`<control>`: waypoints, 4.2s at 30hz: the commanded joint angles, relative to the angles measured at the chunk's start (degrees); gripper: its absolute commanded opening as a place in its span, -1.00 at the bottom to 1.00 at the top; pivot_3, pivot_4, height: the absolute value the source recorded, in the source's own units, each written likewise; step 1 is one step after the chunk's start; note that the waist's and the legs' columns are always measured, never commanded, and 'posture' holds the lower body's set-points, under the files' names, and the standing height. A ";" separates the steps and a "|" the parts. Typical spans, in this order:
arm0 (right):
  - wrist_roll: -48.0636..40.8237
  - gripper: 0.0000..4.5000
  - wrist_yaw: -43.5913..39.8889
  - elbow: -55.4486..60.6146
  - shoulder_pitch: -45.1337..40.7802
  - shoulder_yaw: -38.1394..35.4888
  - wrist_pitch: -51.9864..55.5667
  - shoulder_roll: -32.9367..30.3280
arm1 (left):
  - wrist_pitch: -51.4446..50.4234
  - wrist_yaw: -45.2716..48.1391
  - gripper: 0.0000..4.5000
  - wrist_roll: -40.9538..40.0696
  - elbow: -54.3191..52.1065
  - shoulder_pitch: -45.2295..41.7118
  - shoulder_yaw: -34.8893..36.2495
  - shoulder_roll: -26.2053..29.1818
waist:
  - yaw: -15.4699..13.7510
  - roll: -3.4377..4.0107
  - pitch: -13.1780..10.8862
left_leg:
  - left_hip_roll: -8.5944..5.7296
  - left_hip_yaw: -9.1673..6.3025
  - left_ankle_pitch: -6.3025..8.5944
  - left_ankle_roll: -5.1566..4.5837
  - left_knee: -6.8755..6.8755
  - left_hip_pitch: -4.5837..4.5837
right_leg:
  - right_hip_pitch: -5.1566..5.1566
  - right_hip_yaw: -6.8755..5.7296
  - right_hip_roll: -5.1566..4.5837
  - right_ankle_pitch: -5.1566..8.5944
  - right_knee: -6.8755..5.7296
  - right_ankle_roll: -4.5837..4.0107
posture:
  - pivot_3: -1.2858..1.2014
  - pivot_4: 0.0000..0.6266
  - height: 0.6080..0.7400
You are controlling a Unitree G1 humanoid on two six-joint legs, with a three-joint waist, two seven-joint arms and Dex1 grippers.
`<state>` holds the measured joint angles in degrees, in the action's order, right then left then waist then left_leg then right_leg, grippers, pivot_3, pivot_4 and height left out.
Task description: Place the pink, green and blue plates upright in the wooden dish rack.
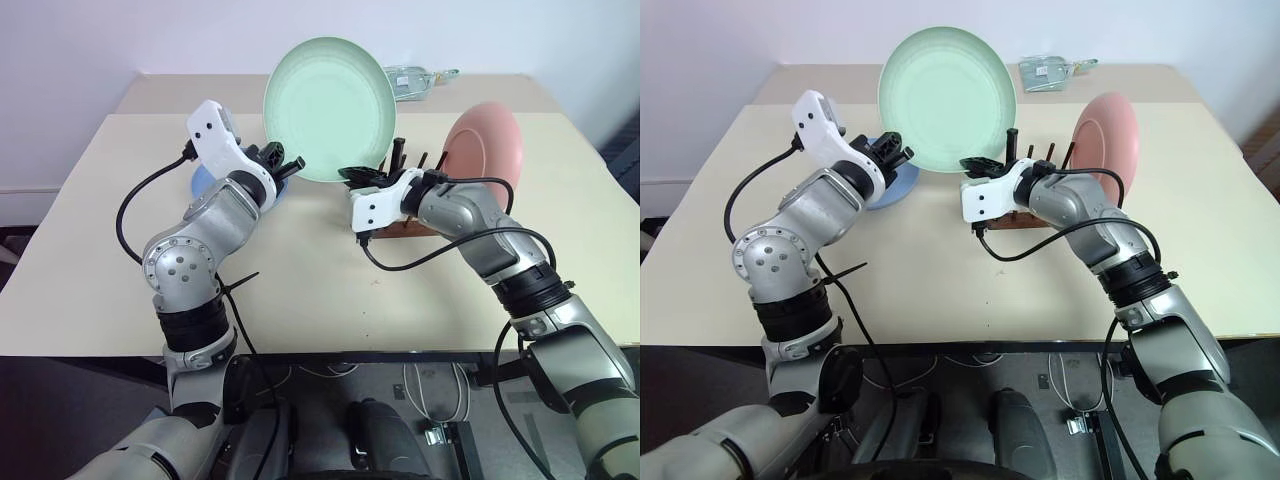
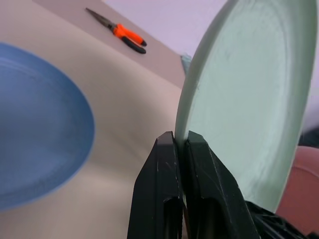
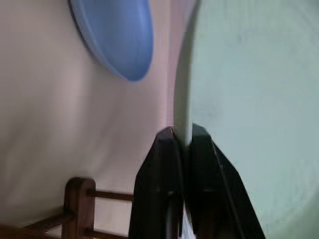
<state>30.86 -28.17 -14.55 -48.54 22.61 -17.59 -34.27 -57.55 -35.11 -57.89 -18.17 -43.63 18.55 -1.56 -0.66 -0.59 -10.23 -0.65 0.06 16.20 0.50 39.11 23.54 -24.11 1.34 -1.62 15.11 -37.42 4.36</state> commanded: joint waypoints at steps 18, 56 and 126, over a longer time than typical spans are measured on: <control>-65.75 -1.00 -15.51 20.46 1.92 -34.77 45.20 -2.68 | 22.01 51.43 0.27 23.58 1.18 12.73 -20.81 34.67 | 0.32 0.02 -0.02 | 0.02 -0.03 0.13 -0.23 -0.09 -0.05 | 0.17 -0.07 -0.15 -0.01 0.16 -0.02 | 0.03 -0.52 1.00; -75.62 0.35 -17.62 3.20 -0.51 -38.64 66.06 -5.47 | 26.39 75.16 0.31 33.53 -4.28 21.43 -29.65 31.51 | 1.24 0.24 0.02 | 0.08 0.02 0.22 -0.45 -0.33 0.02 | -0.08 -0.04 -0.11 -0.01 0.11 -0.15 | 0.03 -0.52 1.00; -40.23 0.90 -18.30 32.19 12.86 -11.34 39.90 -2.41 | 10.40 24.67 -0.98 26.12 24.81 -2.66 9.12 6.66 | 0.01 0.00 0.09 | 0.03 -0.04 0.04 -0.09 0.02 0.13 | -0.21 -0.09 -0.07 -0.07 -0.14 -0.05 | 0.03 -0.52 1.00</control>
<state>-11.55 -47.32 17.73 -33.82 11.54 24.59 -36.38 -48.68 -13.73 -31.84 12.52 -45.08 31.36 3.87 -0.65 -0.58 -10.14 -0.62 0.02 16.23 0.44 39.12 23.68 -24.34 1.26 -1.69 15.03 -37.57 4.31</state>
